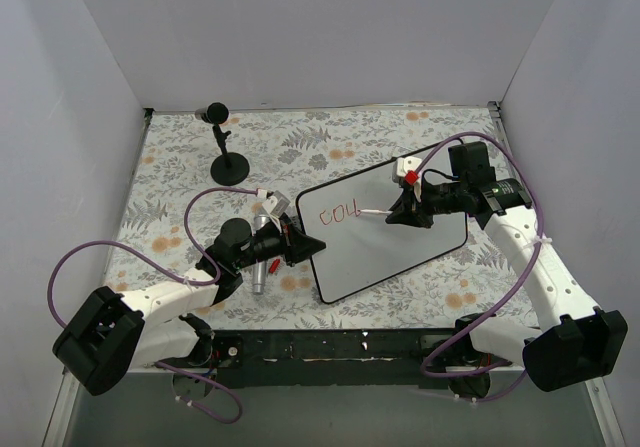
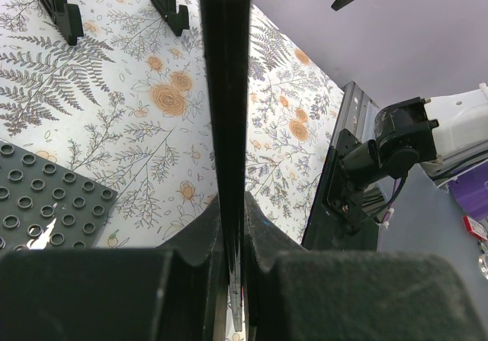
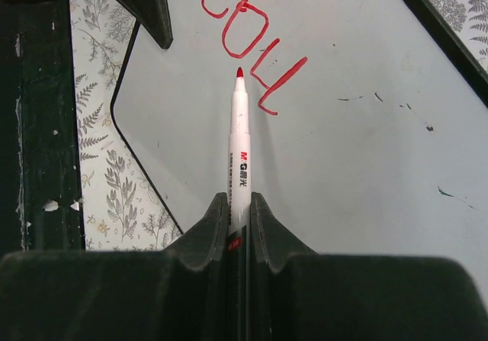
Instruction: Write a sentence on the whiteboard
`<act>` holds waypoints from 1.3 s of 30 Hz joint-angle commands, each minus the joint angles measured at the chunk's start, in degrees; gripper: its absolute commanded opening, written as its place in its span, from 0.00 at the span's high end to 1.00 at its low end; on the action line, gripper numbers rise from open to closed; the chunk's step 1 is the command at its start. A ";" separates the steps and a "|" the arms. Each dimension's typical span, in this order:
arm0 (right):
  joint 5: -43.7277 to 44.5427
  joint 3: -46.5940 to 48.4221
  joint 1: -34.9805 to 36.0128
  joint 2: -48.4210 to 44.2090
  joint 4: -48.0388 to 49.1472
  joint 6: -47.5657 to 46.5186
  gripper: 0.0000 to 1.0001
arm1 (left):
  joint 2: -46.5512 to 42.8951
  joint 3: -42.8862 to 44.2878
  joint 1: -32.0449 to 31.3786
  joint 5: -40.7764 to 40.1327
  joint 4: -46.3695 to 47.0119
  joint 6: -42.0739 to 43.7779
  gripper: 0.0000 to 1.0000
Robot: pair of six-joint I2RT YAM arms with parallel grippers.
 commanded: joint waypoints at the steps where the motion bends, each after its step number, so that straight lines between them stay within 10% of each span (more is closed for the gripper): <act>1: -0.56 1.31 0.17 -1.02 1.95 1.84 0.99 | -1.54 0.86 -0.15 -0.52 -0.60 2.18 1.00; 39: -0.38 1.84 0.25 -1.55 0.81 1.85 0.99 | -1.80 -0.37 -0.15 -0.43 -0.07 2.45 1.00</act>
